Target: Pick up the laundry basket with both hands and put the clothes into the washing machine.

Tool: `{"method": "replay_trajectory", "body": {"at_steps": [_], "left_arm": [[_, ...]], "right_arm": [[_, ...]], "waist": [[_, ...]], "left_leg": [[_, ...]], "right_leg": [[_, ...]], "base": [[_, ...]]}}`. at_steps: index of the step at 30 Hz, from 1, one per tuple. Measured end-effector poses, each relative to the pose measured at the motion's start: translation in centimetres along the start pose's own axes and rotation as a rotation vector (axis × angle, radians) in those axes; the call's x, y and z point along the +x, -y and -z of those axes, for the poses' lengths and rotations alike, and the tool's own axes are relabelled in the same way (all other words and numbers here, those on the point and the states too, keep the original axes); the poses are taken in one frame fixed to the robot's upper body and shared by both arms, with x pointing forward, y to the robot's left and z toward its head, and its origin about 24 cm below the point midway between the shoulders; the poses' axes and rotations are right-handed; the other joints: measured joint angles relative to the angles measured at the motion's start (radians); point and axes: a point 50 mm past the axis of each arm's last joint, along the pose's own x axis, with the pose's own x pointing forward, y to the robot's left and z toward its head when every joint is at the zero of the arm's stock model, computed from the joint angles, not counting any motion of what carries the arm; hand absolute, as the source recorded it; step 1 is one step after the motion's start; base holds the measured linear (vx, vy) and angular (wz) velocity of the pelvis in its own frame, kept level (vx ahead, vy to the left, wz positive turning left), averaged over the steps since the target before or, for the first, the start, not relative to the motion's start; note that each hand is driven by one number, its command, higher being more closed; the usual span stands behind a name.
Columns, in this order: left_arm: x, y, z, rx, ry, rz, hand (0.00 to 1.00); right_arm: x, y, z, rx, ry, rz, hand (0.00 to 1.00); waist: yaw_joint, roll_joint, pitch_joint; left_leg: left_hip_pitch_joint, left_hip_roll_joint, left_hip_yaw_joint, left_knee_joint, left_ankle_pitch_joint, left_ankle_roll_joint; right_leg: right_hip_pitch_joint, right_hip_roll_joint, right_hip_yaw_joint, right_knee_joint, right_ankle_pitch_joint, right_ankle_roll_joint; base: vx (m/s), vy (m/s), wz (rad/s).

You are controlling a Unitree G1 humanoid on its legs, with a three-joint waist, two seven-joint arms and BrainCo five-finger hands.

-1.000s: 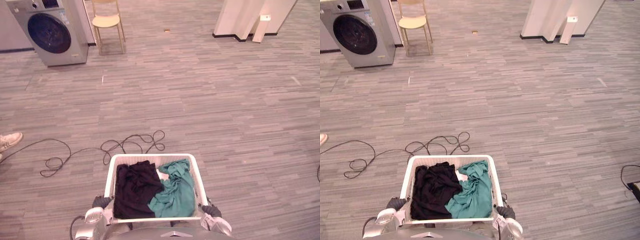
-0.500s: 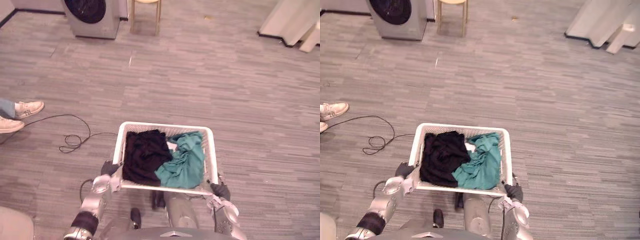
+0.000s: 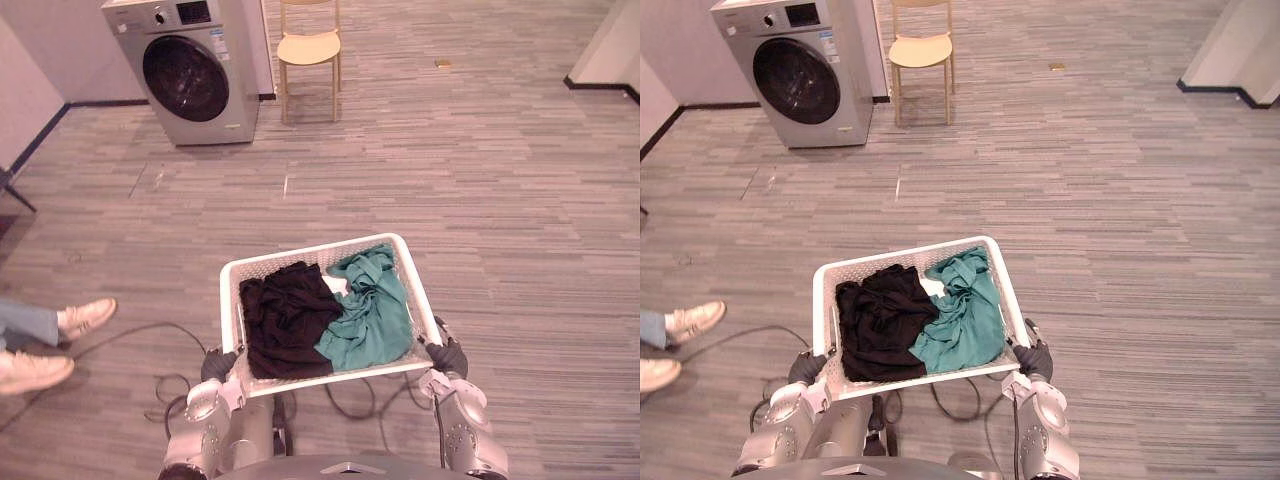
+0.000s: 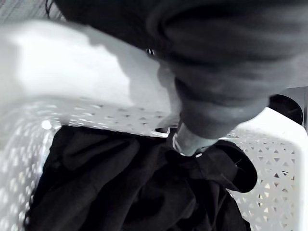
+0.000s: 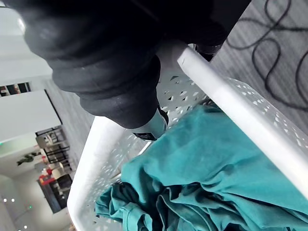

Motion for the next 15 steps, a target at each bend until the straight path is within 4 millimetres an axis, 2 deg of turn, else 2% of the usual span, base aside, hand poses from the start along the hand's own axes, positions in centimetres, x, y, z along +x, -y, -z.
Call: {"method": "replay_trajectory", "body": {"at_steps": [1,2,3,4,5,6,7,8,9,10,11,12,13,15], "left_arm": [[-0.1,-0.1,0.2,0.000,-0.005,-0.002,1.00],[-0.3,-0.5,0.5,0.002,-0.007,-0.014,1.00],[-0.3,-0.8,0.9,0.015,-0.022,-0.022,1.00],[-0.2,-1.0,1.3,0.028,-0.040,-0.029,1.00],[-0.1,-1.1,1.4,0.067,-0.057,-0.033,1.00],[0.1,-1.3,1.2,0.104,-0.061,-0.028,1.00],[0.1,-1.6,1.3,0.117,-0.067,-0.033,1.00],[0.1,-2.1,1.5,0.133,-0.084,-0.044,1.00],[0.1,-2.4,1.7,0.134,-0.096,-0.053,1.00],[-0.1,-2.7,2.3,0.137,-0.122,-0.062,1.00],[-0.1,-2.6,2.4,0.140,-0.126,-0.059,1.00],[0.0,-2.4,2.1,0.143,-0.116,-0.052,1.00],[0.5,-2.0,0.9,0.135,-0.065,-0.039,1.00],[1.0,-1.3,-0.2,0.133,-0.033,-0.021,1.00]], "right_arm": [[0.0,0.0,0.1,-0.003,-0.004,0.001,1.00],[0.2,0.4,0.6,-0.019,-0.026,0.010,1.00],[0.4,1.1,1.8,-0.045,-0.083,0.030,1.00],[0.4,1.3,2.6,-0.044,-0.119,0.043,1.00],[0.2,1.7,3.4,-0.051,-0.160,0.060,1.00],[-0.2,2.0,4.2,-0.043,-0.185,0.068,1.00],[-0.5,2.1,4.7,-0.035,-0.201,0.074,1.00],[-1.3,2.2,5.7,-0.028,-0.233,0.087,1.00],[-1.4,2.0,6.0,-0.028,-0.239,0.090,1.00],[-1.8,2.3,6.4,-0.034,-0.251,0.100,1.00],[-2.0,2.6,6.4,-0.039,-0.254,0.104,1.00],[-2.0,2.6,6.4,-0.040,-0.248,0.101,1.00],[-1.8,1.9,5.3,-0.028,-0.184,0.073,1.00],[-1.6,1.4,4.5,-0.018,-0.148,0.064,1.00]], "waist": [[0.007,0.000,-0.006],[0.015,0.001,-0.033],[0.008,-0.007,-0.064],[0.002,-0.032,-0.077],[-0.014,-0.063,-0.093],[-0.033,-0.090,-0.084],[-0.042,-0.106,-0.079],[-0.057,-0.134,-0.066],[-0.065,-0.141,-0.056],[-0.069,-0.133,-0.047],[-0.066,-0.117,-0.040],[-0.076,-0.093,-0.035],[-0.094,-0.086,-0.025],[-0.105,-0.083,-0.017]], "left_leg": [[0.001,-0.001,-0.022,-0.107,0.026,-0.012],[-0.036,0.006,-0.069,-0.200,0.045,-0.046],[-0.040,-0.018,-0.055,-0.184,0.176,-0.059],[-0.038,-0.040,-0.044,-0.159,0.209,-0.044],[-0.021,-0.093,-0.032,-0.126,0.221,0.008],[0.032,-0.136,-0.017,-0.108,0.169,0.056],[0.073,-0.150,-0.009,-0.117,0.147,0.068],[0.159,-0.175,-0.006,-0.139,0.116,0.086],[0.210,-0.183,-0.008,-0.150,0.105,0.090],[0.321,-0.186,-0.012,-0.202,0.089,0.097],[0.397,-0.180,-0.015,-0.261,0.085,0.103],[0.478,-0.167,-0.021,-0.331,0.079,0.111],[0.545,-0.165,-0.035,-0.383,0.054,0.114],[0.587,-0.162,-0.052,-0.390,0.022,0.111]], "right_leg": [[0.009,-0.018,0.011,-0.001,-0.021,0.015],[0.026,-0.040,0.050,-0.004,-0.080,0.052],[0.055,-0.089,0.078,0.019,-0.117,0.101],[0.047,-0.124,0.088,0.073,-0.120,0.103],[-0.025,-0.160,0.132,0.267,-0.074,0.139],[-0.098,-0.167,0.171,0.493,0.056,0.170],[-0.138,-0.165,0.187,0.611,0.158,0.185],[-0.234,-0.156,0.192,0.863,0.277,0.188],[-0.277,-0.148,0.177,0.966,0.267,0.171],[-0.360,-0.129,0.127,1.093,0.212,0.141],[-0.428,-0.111,0.083,1.122,0.158,0.119],[-0.525,-0.087,0.015,1.099,0.104,0.111],[-0.629,-0.083,-0.054,1.000,0.058,0.113],[-0.682,-0.088,-0.102,0.860,0.041,0.119]], "base": [[0.79,0.397,-0.95],[0.87,0.487,-0.78],[0.90,0.520,-0.63],[0.80,0.456,-0.24],[0.79,0.429,-0.01],[0.79,0.411,0.07],[0.76,0.350,0.14],[0.57,0.216,0.11],[0.66,0.224,-0.02],[0.62,0.190,-0.20],[0.70,0.207,-0.29],[0.65,0.145,-0.16],[0.61,0.068,0.04],[0.40,-0.007,0.23]]}}
